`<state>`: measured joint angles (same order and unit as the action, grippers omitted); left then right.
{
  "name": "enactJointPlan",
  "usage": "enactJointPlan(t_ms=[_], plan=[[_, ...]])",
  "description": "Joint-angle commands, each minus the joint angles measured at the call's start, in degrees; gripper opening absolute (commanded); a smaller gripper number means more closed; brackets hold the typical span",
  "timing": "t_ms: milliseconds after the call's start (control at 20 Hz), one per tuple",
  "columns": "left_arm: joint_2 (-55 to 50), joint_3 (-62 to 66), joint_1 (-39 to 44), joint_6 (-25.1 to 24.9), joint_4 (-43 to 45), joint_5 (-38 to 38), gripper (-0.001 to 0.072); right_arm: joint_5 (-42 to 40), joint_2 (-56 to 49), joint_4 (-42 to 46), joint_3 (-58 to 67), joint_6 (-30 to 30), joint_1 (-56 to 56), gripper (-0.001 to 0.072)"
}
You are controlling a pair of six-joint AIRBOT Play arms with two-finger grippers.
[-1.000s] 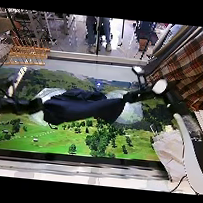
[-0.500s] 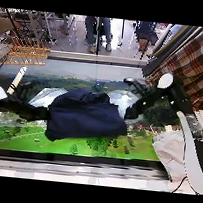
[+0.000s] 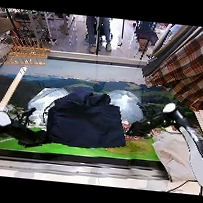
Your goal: Fold the clothes and pants, and hang the long-sleeved shirts on hangers.
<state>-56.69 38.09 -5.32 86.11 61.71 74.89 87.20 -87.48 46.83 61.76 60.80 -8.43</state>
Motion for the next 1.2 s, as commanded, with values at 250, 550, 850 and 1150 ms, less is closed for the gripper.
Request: enactJointPlan(t_ms=[250, 550, 850, 1150], plan=[[3.3, -11.3, 0.0, 3.1, -17.6, -18.1, 0.0659, -12.8, 0.0, -11.7, -18.8, 1.1, -5.9, 0.0525], [13.7, -17.6, -1.1, 6.6, -18.9, -20.5, 0.0659, -16.5, 0.0, -16.9, -22.9, 1.0, -5.8, 0.0579], [19.2, -21.9, -4.7, 17.8, -22.7, -25.9, 0.0659, -24.5, 0.0, -21.0, -24.5, 1.0, -1.6, 0.0562], [13.4, -22.6, -2.9, 18.1, -33.4, -26.6, 0.0658, -30.0, 0.0, -21.1, -24.5, 1.0, 3.1, 0.0385]])
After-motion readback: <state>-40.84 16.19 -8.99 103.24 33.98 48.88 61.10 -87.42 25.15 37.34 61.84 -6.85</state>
